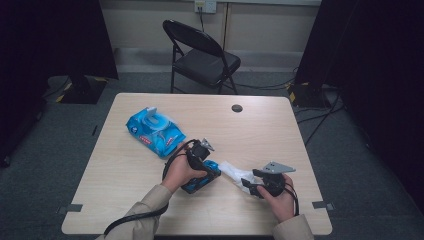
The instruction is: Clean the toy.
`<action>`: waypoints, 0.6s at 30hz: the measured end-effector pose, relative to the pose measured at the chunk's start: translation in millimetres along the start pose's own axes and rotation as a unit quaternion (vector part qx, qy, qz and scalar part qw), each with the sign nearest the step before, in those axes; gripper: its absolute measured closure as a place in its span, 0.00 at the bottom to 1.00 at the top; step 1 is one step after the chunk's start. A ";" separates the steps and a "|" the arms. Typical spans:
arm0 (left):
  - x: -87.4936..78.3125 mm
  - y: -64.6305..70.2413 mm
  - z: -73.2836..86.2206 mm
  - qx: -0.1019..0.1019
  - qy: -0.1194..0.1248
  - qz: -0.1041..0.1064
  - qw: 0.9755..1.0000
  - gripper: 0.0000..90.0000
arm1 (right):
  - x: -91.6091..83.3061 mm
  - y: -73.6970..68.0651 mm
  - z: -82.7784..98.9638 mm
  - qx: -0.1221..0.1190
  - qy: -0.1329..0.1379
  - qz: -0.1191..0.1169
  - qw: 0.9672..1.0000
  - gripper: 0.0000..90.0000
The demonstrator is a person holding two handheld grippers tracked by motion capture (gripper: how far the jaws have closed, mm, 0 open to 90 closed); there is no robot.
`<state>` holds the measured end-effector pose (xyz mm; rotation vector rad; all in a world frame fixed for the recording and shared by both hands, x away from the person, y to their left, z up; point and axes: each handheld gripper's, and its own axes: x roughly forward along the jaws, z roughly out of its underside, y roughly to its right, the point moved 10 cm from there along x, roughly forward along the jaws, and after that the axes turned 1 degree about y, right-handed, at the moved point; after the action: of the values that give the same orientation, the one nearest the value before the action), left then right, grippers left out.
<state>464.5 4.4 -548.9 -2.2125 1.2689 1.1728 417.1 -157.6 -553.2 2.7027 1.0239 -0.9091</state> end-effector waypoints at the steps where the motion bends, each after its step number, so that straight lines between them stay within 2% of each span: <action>1: 0.5 -0.2 -0.7 0.000 0.003 0.000 1.000 0.23 | 0.2 0.0 0.1 0.000 -0.001 0.000 1.000 0.42; 7: 6.8 3.9 0.6 0.006 -0.004 0.009 1.000 0.24 | 3.0 -2.2 0.8 -0.002 -0.004 -0.005 1.000 0.42; 13: 12.1 2.4 3.7 0.011 -0.014 0.007 1.000 0.25 | 4.5 -2.4 2.3 -0.004 -0.007 -0.005 1.000 0.43; 17: 15.4 2.2 4.4 0.006 -0.013 0.008 1.000 0.25 | 6.1 -0.4 4.6 0.000 -0.015 -0.001 1.000 0.50; 18: 15.9 2.4 4.5 0.006 -0.014 0.008 1.000 0.25 | 6.3 -0.1 5.0 -0.001 -0.017 -0.001 1.000 0.55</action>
<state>464.4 -3.0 -564.0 -2.1727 1.2806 1.1943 418.3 -155.4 -560.8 2.6769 1.0198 -0.9502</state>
